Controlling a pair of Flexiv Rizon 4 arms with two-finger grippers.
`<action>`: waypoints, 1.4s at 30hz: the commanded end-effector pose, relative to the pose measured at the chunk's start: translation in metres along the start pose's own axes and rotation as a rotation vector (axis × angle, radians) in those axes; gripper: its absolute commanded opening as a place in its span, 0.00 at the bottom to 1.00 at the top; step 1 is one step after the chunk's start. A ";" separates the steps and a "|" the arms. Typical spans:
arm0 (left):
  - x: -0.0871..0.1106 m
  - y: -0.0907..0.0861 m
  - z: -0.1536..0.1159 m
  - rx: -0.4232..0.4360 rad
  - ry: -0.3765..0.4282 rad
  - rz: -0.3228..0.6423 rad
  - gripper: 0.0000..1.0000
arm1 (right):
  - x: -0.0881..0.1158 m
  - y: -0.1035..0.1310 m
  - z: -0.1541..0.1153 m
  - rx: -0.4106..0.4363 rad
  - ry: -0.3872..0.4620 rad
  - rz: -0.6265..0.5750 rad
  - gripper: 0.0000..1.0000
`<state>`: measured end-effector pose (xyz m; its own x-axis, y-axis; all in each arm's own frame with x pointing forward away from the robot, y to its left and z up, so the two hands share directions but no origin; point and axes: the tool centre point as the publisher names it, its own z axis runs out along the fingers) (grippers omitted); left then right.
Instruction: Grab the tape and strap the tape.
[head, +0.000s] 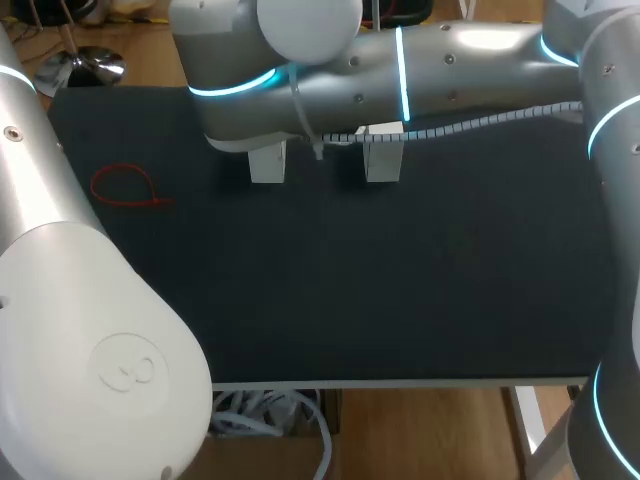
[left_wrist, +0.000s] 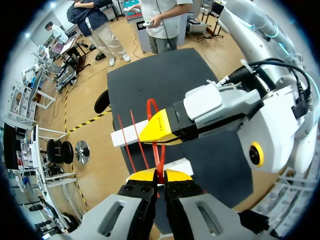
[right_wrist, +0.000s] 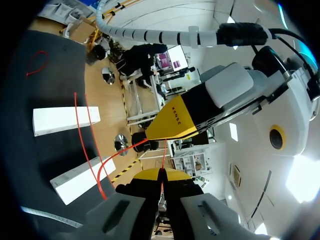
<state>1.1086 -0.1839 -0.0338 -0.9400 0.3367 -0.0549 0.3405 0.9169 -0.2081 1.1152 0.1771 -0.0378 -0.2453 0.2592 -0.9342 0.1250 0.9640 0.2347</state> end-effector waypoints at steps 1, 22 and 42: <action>-0.001 -0.002 -0.001 -0.004 0.005 -0.001 0.00 | -0.002 0.003 0.000 0.002 0.007 -0.001 0.00; -0.001 -0.002 -0.001 -0.004 0.005 -0.001 0.00 | 0.000 0.014 0.000 -0.030 0.010 -0.008 0.00; -0.001 -0.002 -0.001 -0.004 0.005 -0.001 0.00 | 0.005 0.023 0.000 -0.065 0.034 -0.016 0.00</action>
<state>1.1085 -0.1838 -0.0339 -0.9400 0.3368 -0.0547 0.3406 0.9169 -0.2080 1.1173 0.2009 -0.0396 -0.2715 0.2475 -0.9301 0.0606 0.9688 0.2401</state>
